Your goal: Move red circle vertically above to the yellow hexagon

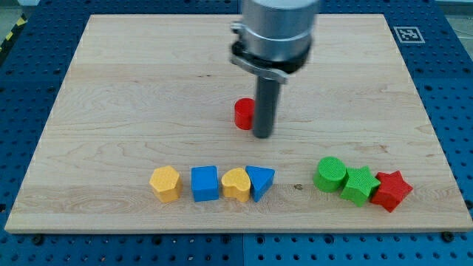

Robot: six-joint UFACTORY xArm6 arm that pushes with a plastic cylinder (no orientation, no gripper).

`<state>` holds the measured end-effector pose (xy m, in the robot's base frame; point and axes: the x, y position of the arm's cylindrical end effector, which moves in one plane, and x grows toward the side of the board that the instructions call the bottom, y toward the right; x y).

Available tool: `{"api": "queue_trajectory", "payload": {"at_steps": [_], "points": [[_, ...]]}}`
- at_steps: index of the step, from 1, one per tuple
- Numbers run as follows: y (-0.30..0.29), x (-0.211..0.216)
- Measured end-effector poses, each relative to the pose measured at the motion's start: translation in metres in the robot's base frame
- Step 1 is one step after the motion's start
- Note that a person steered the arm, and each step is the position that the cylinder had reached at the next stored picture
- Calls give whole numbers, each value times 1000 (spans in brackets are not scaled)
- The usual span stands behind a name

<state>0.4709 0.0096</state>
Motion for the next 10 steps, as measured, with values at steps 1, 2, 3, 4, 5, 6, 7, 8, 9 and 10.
{"api": "queue_trajectory", "payload": {"at_steps": [1,2,3,4,5,6,7,8,9,10], "points": [[-54,-56],[-61,-52],[-22,-17],[32,-47],[9,-82],[-55,-107],[-89,-121],[-64,-98],[-63,-76],[-87,-94]]}}
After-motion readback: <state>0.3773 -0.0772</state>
